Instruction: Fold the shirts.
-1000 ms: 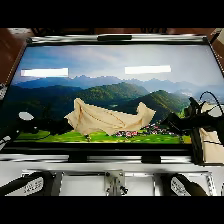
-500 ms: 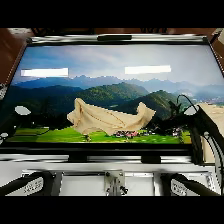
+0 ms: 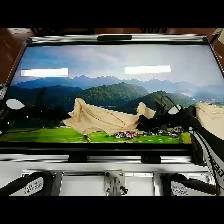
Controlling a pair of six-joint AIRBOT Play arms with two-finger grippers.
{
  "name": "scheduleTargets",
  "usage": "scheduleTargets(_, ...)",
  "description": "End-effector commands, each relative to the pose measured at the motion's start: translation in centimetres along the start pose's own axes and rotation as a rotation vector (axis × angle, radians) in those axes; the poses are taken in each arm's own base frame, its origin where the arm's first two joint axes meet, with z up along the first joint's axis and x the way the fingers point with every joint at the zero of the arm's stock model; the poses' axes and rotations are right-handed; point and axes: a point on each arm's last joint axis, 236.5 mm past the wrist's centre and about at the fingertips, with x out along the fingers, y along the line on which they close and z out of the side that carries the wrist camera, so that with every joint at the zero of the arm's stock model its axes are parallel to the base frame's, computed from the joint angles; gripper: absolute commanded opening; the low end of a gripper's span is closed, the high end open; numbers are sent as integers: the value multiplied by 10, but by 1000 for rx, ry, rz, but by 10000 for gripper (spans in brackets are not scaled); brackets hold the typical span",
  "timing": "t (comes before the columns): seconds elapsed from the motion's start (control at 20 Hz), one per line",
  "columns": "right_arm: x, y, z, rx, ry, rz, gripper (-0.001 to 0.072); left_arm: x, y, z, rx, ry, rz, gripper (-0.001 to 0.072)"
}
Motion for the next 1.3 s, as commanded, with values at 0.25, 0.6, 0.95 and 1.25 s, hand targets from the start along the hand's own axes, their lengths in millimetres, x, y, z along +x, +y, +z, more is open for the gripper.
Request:
scheduleTargets(0.25,-176,63,50,-408,-313,-143,60,-191,-132,127,376,-501,-18,34)
scheduleTargets(0.6,-455,173,-9,-635,-1140,-239,60,-481,-309,75,715,-1283,34,35)
scheduleTargets(0.95,-446,185,-91,-670,-1081,-190,60,-580,-367,-10,788,-1734,-28,35)
scheduleTargets(1.25,-397,173,-93,-535,-830,-99,60,-521,-295,87,633,-1517,45,35)
